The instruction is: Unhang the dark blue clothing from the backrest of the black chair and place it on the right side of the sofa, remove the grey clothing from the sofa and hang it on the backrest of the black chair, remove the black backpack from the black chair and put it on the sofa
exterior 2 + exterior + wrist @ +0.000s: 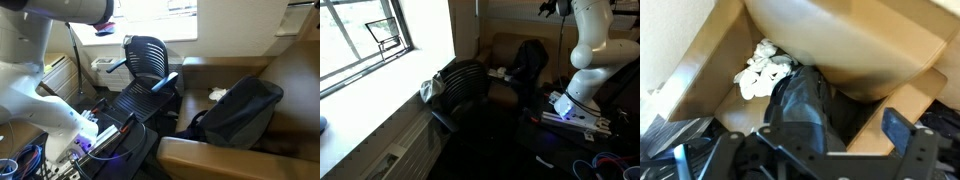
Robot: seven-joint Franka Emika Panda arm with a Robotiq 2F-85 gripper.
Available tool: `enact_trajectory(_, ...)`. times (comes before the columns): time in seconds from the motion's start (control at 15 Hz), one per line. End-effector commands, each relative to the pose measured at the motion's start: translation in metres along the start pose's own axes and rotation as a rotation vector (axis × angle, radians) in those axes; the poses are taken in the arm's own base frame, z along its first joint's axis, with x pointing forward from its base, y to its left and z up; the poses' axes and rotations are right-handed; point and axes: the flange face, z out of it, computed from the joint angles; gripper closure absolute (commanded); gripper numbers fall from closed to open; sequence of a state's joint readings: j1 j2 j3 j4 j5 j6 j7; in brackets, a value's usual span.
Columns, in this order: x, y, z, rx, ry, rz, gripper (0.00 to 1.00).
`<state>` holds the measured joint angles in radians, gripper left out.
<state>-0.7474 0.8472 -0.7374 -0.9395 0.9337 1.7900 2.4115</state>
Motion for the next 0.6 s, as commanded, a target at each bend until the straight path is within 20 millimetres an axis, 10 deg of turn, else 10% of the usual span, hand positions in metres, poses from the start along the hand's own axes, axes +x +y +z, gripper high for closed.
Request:
enact_trajectory(0.0, -0.001, 0.068, -0.049, -0.112, 0.02, -0.173, 0.0)
enact_trajectory(0.53, 0.022, 0.256, -0.096, -0.334, 0.191, -0.538, 0.0)
